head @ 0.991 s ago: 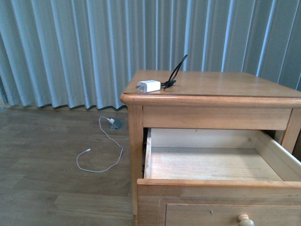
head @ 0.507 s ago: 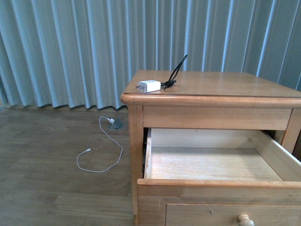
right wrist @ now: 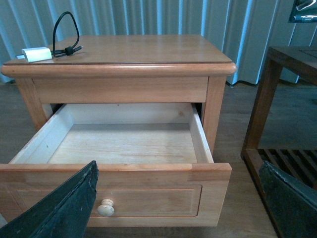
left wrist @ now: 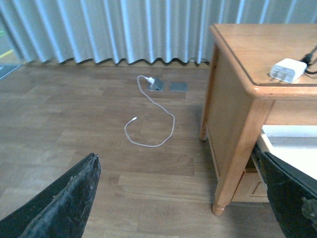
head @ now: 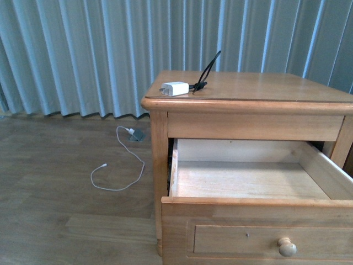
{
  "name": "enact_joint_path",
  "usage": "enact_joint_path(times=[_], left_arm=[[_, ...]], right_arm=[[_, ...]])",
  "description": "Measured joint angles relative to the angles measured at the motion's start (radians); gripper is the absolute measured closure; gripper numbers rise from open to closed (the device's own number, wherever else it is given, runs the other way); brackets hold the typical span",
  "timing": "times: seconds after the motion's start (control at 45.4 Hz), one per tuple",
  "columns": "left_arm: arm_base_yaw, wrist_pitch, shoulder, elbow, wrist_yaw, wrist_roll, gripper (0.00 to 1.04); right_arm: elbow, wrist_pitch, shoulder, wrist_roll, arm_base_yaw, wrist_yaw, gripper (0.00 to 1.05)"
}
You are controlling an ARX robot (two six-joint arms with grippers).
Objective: Put charger into drawer
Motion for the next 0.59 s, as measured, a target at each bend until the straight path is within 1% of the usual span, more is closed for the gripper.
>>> enact_joint_path(times=[0.11, 0.176, 0.264, 0.375, 0.529, 0.595], left_arm=[[-0.007, 0.044, 0.221, 0.197, 0.06, 0.098, 0.06], [-0.016, 0.071, 0.32, 0.292, 0.095, 0.117, 0.06], [-0.023, 0.111, 0.438, 0.407, 0.177, 0.14, 0.06], [-0.031, 0.121, 0.57, 0.546, 0.231, 0.158, 0.06], [-0.061, 0.126, 0.803, 0.763, 0.271, 0.172, 0.06], [-0.072, 0.131, 0.874, 0.822, 0.27, 0.168, 0.06]], right_arm=[[0.0, 0.0, 0.0, 0.0, 0.0, 0.0, 0.08], [0.0, 0.0, 0.0, 0.0, 0.0, 0.0, 0.08], [0.0, 0.0, 0.0, 0.0, 0.0, 0.0, 0.08], [0.0, 0.0, 0.0, 0.0, 0.0, 0.0, 0.08], [0.0, 0.0, 0.0, 0.0, 0.0, 0.0, 0.08], [0.0, 0.0, 0.0, 0.0, 0.0, 0.0, 0.08]])
